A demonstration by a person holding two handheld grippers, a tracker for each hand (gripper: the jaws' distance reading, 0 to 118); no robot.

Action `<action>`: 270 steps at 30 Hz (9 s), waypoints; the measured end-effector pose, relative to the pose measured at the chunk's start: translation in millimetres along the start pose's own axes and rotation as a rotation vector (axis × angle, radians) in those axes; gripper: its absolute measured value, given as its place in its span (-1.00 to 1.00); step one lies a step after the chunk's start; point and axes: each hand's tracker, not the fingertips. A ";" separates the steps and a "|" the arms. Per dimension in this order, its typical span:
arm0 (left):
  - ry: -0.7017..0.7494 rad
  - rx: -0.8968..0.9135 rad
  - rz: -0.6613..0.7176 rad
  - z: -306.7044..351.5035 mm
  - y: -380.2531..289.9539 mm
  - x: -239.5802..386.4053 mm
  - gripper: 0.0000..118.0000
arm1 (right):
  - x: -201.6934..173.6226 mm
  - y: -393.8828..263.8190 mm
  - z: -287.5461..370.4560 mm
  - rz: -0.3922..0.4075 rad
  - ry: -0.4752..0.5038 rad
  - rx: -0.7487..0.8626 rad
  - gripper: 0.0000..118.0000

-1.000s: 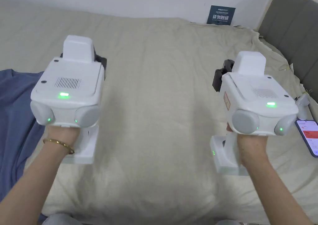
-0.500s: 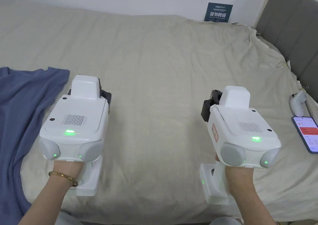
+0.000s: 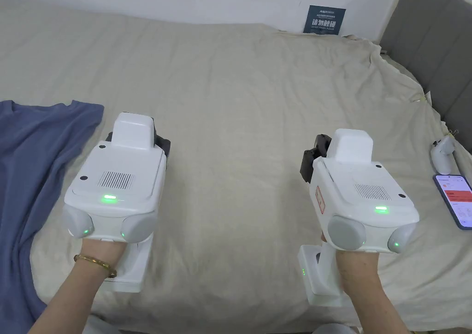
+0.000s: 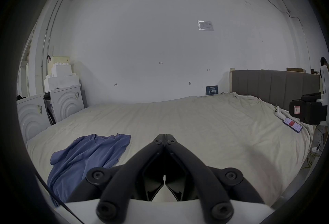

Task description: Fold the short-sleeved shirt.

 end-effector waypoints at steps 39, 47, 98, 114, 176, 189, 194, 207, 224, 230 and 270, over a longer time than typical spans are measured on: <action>0.002 0.004 -0.001 7.9 -2.8 -1.7 -1.00 | 0.6 -1.5 1.3 0.009 0.006 -0.002 -1.00; 0.132 0.005 0.017 22.5 -1.4 -48.6 -1.00 | -36.6 8.9 -10.5 0.024 0.111 0.021 -1.00; 0.309 -0.449 0.125 -113.4 0.3 -280.0 1.00 | -232.0 18.5 -62.4 0.113 0.535 -0.052 -1.00; 0.173 -0.965 0.136 -319.5 -68.9 -312.9 0.75 | -235.2 -11.2 -141.5 0.114 0.520 -0.183 -1.00; -0.188 -0.069 -0.058 -74.0 248.9 -5.9 -1.00 | 39.2 37.9 73.3 -0.129 0.028 0.119 -1.00; -0.649 -0.272 -0.300 -67.3 117.1 264.4 -1.00 | 134.0 15.8 122.6 -0.163 -0.261 0.067 -1.00; -0.739 -0.362 -0.441 -53.5 57.4 323.1 -0.64 | 156.9 7.2 132.6 -0.185 -0.322 0.044 -1.00; -0.549 -0.180 -0.209 -81.1 112.8 240.1 0.97 | 154.6 4.9 109.3 -0.182 -0.276 0.007 -1.00; 0.005 -0.029 0.023 -28.3 70.2 -1.5 0.43 | 71.7 38.3 32.0 -0.092 -0.040 0.065 -1.00; 0.053 -0.034 -0.018 -4.0 31.4 -15.0 -1.00 | 50.6 33.0 31.8 -0.079 -0.005 0.048 -1.00; 0.007 -0.088 0.076 -7.0 14.8 -13.3 -1.00 | 174.0 18.1 -166.8 -0.222 -0.199 -0.896 0.68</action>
